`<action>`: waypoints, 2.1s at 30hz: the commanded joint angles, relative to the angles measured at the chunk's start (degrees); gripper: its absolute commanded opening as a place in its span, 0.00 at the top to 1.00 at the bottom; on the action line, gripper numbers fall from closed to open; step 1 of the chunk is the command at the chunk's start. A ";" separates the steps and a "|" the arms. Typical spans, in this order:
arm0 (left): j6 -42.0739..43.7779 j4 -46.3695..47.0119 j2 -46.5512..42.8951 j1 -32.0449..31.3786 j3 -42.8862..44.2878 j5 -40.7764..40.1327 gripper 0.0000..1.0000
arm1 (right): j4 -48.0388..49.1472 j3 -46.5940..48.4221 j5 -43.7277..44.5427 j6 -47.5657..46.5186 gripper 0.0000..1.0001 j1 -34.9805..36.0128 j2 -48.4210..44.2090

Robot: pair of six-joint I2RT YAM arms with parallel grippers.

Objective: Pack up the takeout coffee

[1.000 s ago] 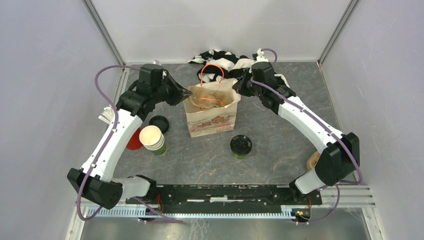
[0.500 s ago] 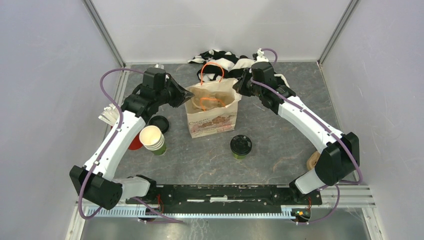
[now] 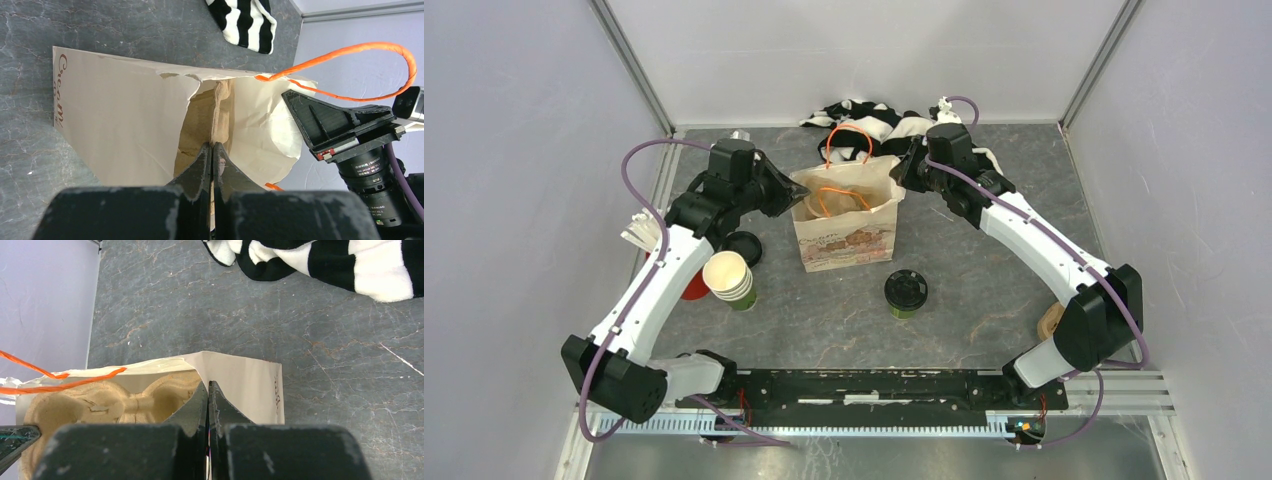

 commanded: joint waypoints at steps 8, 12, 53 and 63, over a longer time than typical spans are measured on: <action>1.92 5.87 0.99 -0.79 -0.10 -0.93 0.98 | 1.03 2.00 0.80 0.10 1.00 0.31 0.96; 6.00 4.28 2.22 -3.06 1.50 -4.14 0.98 | 1.30 2.12 0.65 0.08 1.00 0.36 1.13; 12.75 -22.64 2.48 -1.33 22.55 -7.77 0.14 | -4.98 7.63 -1.39 -7.88 0.92 0.28 2.16; 14.36 -22.28 8.12 -0.87 21.35 -7.80 0.26 | -23.89 21.69 -1.53 -20.43 0.41 0.41 7.58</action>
